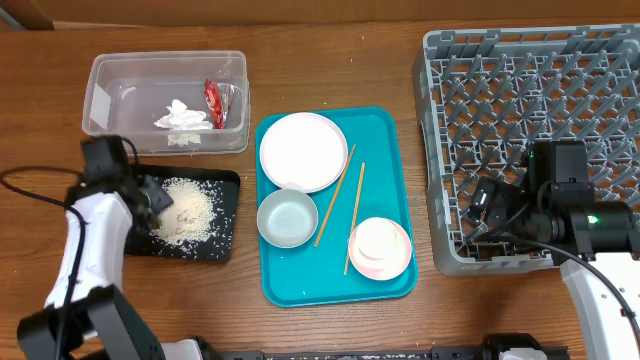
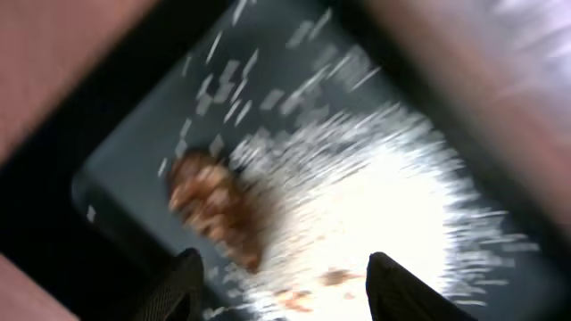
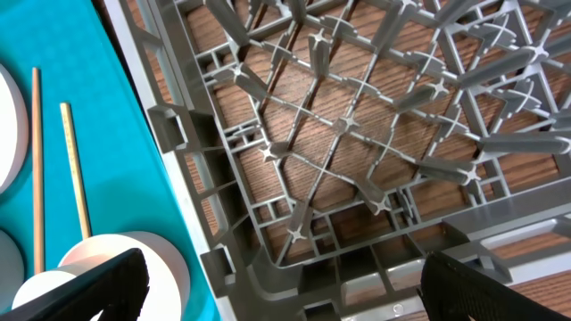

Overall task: Sort waste into correct bins and load items into the dishwasher
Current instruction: 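Grasp the white cup on the teal tray with the left gripper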

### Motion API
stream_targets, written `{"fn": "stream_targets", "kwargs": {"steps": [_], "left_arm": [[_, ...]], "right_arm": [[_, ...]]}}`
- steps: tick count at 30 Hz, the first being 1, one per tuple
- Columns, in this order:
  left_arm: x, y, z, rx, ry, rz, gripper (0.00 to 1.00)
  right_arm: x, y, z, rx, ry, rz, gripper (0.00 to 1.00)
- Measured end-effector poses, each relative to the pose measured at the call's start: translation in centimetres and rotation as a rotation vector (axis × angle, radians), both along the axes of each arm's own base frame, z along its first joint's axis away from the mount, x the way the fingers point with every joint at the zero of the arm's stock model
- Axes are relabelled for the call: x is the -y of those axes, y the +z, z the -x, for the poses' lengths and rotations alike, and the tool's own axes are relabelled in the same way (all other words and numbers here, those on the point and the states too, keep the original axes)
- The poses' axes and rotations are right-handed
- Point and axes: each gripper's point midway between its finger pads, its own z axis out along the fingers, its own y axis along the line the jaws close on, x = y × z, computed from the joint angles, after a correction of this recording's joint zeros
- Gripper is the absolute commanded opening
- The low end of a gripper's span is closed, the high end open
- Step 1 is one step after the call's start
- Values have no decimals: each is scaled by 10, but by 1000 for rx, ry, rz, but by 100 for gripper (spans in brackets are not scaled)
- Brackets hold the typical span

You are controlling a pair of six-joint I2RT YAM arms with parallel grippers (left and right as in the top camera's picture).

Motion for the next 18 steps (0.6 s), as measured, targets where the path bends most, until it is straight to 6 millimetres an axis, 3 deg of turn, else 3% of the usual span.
{"fn": "stream_targets", "kwargs": {"steps": [3, 6, 11, 18], "left_arm": [[14, 39, -27, 132, -67, 30, 60], [47, 61, -44, 208, -189, 70, 59], [130, 64, -48, 208, -468, 145, 61], [250, 63, -23, 182, -876, 181, 63]], "right_arm": [[0, 0, 0, 0, 0, -1, 100], [0, 0, 0, 0, 1, -1, 100], [0, 1, -2, 7, 0, -1, 100], [0, 1, -2, 8, 0, -1, 100]]}}
